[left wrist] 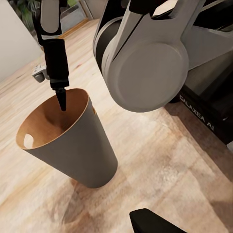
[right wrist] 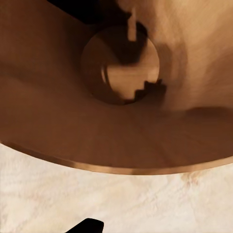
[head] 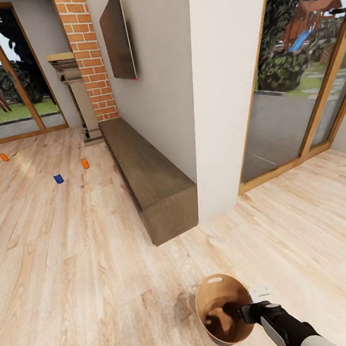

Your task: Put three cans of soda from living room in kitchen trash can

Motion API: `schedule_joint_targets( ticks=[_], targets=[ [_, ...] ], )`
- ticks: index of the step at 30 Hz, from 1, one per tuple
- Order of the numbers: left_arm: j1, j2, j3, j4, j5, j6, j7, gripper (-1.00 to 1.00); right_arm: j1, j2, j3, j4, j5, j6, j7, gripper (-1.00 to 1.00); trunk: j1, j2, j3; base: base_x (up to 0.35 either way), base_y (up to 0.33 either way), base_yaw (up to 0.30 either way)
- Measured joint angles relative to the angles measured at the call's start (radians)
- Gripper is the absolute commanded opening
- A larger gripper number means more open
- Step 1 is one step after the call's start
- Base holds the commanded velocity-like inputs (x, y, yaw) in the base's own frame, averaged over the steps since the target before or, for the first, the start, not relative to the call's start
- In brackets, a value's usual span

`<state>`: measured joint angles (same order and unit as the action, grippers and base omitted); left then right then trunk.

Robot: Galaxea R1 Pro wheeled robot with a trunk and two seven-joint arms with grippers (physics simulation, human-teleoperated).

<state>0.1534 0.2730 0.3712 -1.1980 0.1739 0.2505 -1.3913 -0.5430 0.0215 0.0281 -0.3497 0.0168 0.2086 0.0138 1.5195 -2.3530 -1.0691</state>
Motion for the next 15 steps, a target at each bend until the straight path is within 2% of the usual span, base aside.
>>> schedule_joint_targets(
  ticks=[5, 9, 15],
  targets=[
    [0.000, 0.000, 0.000, 0.000, 0.000, 0.001, 0.000, 1.00, 0.000, 0.000, 0.000, 0.000, 0.000, 0.000, 0.000, 1.00, 0.000, 0.000, 0.000, 0.000, 0.000, 0.000],
    [0.000, 0.000, 0.000, 0.000, 0.000, 0.001, 0.000, 1.00, 0.000, 0.000, 0.000, 0.000, 0.000, 0.000, 0.000, 1.00, 0.015, -0.028, -0.012, 0.000, 0.000, 0.000],
    [0.000, 0.000, 0.000, 0.000, 0.000, 0.001, 0.000, 1.00, 0.000, 0.000, 0.000, 0.000, 0.000, 0.000, 0.000, 1.00, 0.015, -0.028, -0.013, 0.000, 0.000, 0.000]
  ],
)
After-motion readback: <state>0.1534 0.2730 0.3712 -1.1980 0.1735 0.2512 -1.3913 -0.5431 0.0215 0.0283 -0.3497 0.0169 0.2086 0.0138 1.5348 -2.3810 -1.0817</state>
